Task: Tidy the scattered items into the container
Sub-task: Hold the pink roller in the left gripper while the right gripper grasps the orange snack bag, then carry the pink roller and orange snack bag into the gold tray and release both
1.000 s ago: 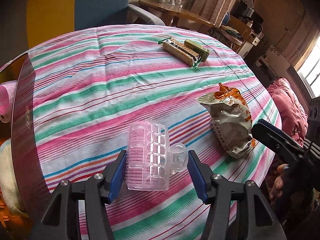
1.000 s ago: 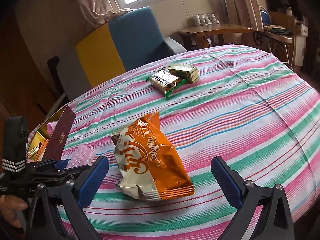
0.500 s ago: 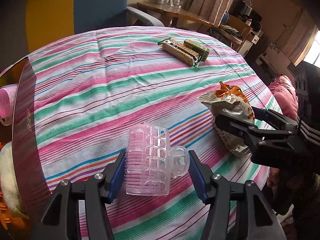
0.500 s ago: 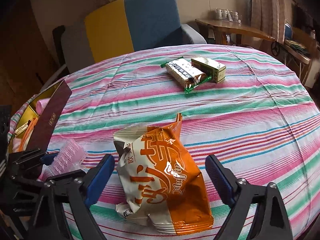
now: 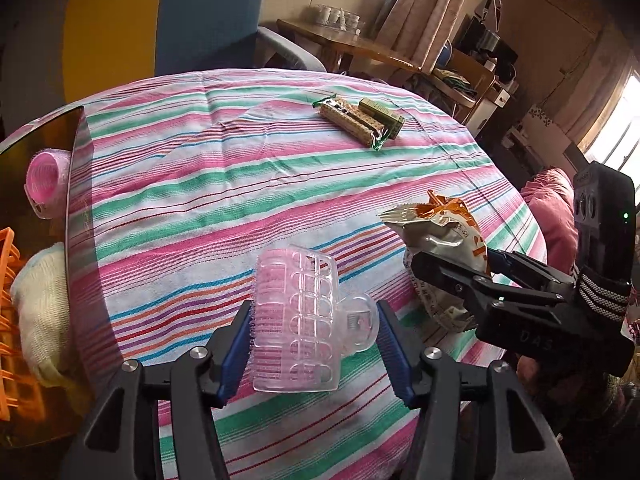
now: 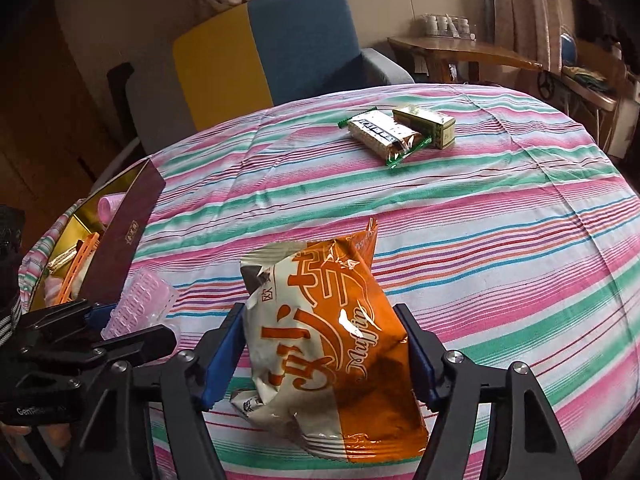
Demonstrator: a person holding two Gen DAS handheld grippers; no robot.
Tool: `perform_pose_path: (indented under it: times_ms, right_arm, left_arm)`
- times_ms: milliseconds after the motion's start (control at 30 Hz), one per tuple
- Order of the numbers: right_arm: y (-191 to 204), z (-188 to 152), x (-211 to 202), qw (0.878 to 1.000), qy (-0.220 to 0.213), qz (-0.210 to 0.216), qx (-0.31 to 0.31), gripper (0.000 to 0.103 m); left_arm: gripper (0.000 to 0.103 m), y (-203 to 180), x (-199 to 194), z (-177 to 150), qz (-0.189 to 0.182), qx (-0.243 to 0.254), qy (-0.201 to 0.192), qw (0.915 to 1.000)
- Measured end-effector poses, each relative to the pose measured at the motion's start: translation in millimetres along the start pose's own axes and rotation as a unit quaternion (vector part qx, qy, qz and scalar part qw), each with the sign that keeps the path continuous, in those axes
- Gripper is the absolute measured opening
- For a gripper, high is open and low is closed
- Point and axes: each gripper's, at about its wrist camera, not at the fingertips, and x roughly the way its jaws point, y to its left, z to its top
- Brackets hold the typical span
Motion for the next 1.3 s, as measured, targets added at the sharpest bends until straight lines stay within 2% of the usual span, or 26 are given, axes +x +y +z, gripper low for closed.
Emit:
perform_pose_path:
  times_ms: [233, 367, 533, 767, 967, 1300]
  right_arm:
    - [42, 10, -13, 0.999, -0.017, 0.043, -0.023, 0.072]
    - [77, 20, -15, 0.996, -0.022, 0.076, -0.049, 0.072]
    - [131, 34, -8, 0.988, -0.020, 0.127, -0.083, 0.071]
    - [209, 51, 13, 0.974, -0.007, 0.183, -0.133, 0.071]
    - [258, 57, 56, 0.971, 0.026, 0.179, -0.154, 0.071]
    - [294, 56, 108, 0.971, 0.065, 0.146, -0.175, 0.073]
  left_arm:
    - [0.059, 17, -48, -2, 0.008, -0.024, -0.053, 0.9983]
    - [0.059, 45, -77, -4, 0.028, -0.060, -0.084, 0.9942]
    - [0.059, 97, -114, -9, 0.073, -0.115, -0.122, 0.9830]
    - [0.059, 174, -147, -16, 0.137, -0.177, -0.149, 0.9632]
    - [0.059, 219, -149, -17, 0.174, -0.198, -0.142, 0.9541]
    - [0.060, 254, -133, -22, 0.200, -0.211, -0.114, 0.9499]
